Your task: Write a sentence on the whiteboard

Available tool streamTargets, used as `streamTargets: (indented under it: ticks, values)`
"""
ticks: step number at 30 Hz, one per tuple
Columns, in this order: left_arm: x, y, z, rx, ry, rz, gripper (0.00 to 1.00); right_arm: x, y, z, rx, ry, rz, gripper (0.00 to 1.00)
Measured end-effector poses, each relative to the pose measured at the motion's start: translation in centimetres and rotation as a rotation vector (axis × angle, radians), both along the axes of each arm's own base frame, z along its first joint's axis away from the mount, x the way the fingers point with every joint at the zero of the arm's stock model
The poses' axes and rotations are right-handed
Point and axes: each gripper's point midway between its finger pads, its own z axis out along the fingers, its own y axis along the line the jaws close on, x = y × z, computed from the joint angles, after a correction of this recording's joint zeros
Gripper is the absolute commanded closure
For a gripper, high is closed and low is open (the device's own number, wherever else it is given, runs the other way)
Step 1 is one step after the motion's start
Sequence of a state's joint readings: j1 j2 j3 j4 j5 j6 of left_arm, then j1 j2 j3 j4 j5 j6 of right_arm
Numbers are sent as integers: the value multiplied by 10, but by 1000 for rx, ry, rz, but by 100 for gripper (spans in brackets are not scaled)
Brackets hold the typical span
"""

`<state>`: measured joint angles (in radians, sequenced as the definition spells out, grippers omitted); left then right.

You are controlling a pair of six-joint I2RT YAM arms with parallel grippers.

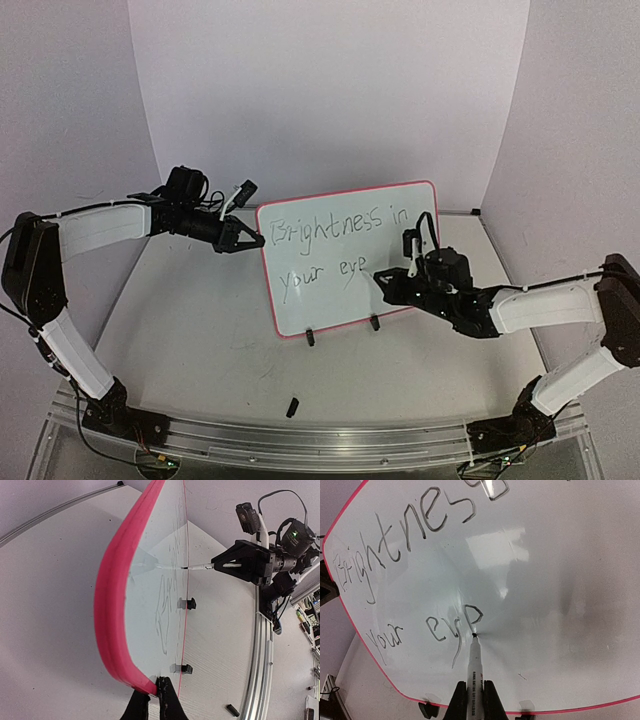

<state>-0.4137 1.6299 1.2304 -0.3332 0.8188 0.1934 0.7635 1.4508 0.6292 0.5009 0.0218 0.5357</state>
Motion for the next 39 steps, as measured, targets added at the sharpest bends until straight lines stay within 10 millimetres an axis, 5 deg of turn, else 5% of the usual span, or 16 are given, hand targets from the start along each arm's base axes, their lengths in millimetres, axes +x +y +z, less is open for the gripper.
streamTargets:
  ticks: [9,19,39]
  values:
    - [0,0,0,-1,0,-2,100,0,-7,3,-10,-2,-27,100]
    - [-2,-1,1,-5,0,-9,100,1,-19,32,7,-68,-69,100]
    - [-2,-1,1,-4,0,-8,100,14,-16,25,-50,-81,-79,100]
